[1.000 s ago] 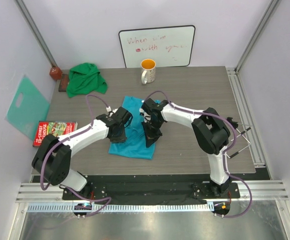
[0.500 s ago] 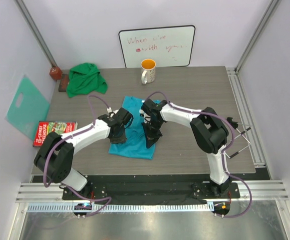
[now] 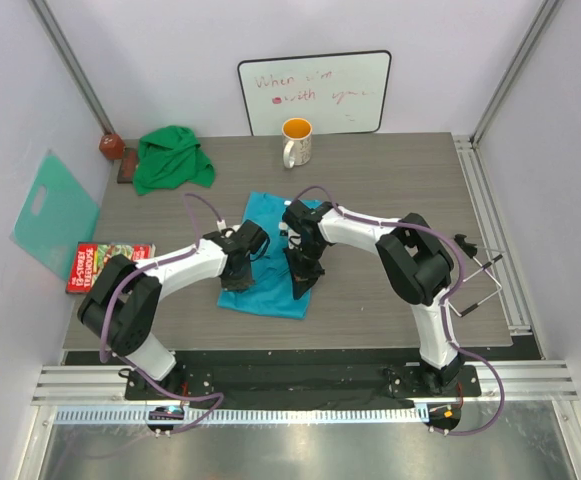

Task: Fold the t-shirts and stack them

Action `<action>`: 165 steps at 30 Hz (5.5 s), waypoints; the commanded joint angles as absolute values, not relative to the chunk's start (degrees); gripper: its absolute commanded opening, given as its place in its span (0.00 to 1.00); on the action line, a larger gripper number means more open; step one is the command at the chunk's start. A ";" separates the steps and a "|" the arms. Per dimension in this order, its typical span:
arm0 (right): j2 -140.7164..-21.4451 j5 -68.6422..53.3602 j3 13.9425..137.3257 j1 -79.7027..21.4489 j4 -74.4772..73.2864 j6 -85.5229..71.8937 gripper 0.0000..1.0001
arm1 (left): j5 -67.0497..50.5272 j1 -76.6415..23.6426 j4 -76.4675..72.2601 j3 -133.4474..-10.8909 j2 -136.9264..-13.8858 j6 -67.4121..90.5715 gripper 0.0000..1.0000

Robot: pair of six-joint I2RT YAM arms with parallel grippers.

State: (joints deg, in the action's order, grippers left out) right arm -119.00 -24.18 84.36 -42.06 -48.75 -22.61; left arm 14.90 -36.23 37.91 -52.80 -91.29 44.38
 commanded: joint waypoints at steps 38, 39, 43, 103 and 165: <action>-112.95 -20.75 86.40 -44.12 -47.99 -21.45 0.01 | 17.23 -21.45 42.88 -90.78 -109.06 36.91 0.00; -112.42 -20.39 86.05 -44.03 -47.81 -21.53 0.01 | 17.14 -21.45 44.28 -92.71 -109.94 36.91 0.00; -109.34 -16.46 84.91 -44.03 -46.32 -21.88 0.04 | 17.14 -21.36 45.26 -93.34 -111.71 36.91 0.00; -122.25 -5.63 90.88 -36.65 -40.69 -18.72 0.01 | 9.05 -21.53 32.61 -71.37 -107.93 34.72 0.00; -94.13 -14.07 57.31 -27.07 -33.92 -20.13 0.45 | -22.85 -26.98 22.15 -43.60 -87.88 48.34 0.52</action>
State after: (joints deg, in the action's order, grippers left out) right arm -93.69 -13.19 59.42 -27.51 -33.58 -20.91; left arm -18.31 -26.13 24.99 -44.49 -86.00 47.66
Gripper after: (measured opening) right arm 0.452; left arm 0.518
